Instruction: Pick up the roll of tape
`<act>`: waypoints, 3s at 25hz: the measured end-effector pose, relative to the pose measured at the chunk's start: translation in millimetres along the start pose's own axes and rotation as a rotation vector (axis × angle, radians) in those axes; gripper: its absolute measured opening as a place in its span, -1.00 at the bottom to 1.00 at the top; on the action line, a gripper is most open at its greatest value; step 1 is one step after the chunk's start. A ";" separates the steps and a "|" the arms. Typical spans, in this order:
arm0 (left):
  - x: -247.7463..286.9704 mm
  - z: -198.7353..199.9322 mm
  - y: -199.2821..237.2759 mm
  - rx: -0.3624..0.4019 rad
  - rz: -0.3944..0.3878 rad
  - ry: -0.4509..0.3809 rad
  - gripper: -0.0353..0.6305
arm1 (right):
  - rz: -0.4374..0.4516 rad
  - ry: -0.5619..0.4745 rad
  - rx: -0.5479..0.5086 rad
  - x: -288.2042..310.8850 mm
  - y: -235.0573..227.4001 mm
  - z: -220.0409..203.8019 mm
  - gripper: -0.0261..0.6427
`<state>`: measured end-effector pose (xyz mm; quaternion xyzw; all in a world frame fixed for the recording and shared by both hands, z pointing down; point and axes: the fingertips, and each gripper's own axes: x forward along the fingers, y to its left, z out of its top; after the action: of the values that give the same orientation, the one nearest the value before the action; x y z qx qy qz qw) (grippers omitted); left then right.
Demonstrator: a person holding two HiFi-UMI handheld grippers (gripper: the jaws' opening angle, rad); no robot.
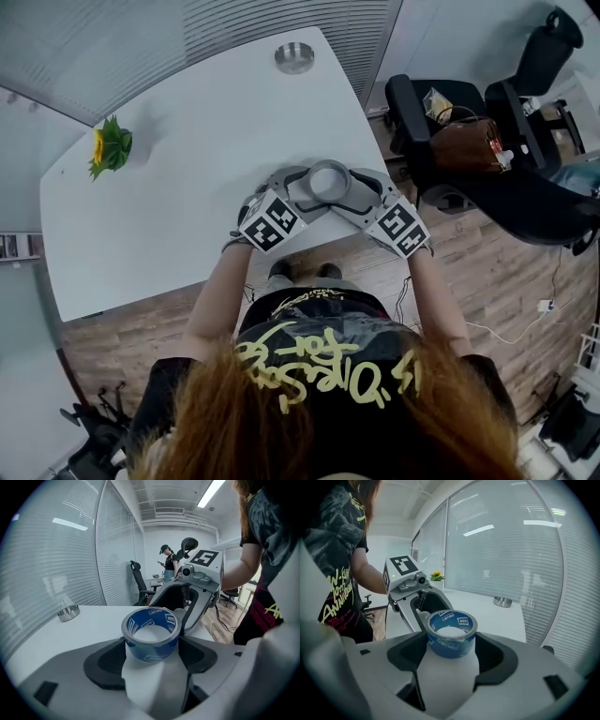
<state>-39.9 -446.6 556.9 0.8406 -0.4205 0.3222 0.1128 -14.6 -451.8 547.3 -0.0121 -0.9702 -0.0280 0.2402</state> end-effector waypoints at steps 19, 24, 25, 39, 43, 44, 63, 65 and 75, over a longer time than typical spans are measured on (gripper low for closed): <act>-69.8 30.2 11.4 -0.003 0.044 -0.056 0.15 | -0.019 -0.111 -0.108 -11.1 19.1 80.4 0.01; -102.4 38.2 17.9 0.008 0.054 -0.062 0.14 | -0.016 -0.166 -0.110 -10.6 29.8 112.7 0.01; -108.3 39.3 19.6 0.010 0.057 -0.066 0.14 | -0.016 -0.174 -0.112 -9.9 31.6 118.7 0.01; -170.2 67.2 29.5 0.052 0.076 -0.137 0.14 | -0.038 -0.256 -0.134 -20.6 51.1 188.5 0.01; -187.5 74.0 30.0 0.056 0.074 -0.162 0.14 | -0.038 -0.298 -0.120 -24.1 57.5 205.7 0.01; -191.7 75.5 30.3 0.058 0.077 -0.168 0.13 | -0.039 -0.304 -0.123 -24.6 59.0 209.5 0.01; -242.7 106.1 17.7 0.108 0.109 -0.227 0.13 | -0.036 -0.408 -0.100 -50.5 81.6 255.8 0.01; -245.6 109.0 15.7 0.115 0.112 -0.235 0.13 | -0.041 -0.409 -0.102 -53.6 83.0 257.6 0.01; -249.0 119.8 8.4 0.125 0.096 -0.257 0.12 | -0.060 -0.411 -0.103 -66.4 84.9 260.6 0.01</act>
<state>-102.2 -349.0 305.8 0.8593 -0.4502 0.2425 -0.0101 -74.0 -352.1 290.3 -0.0008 -0.9960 -0.0816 0.0355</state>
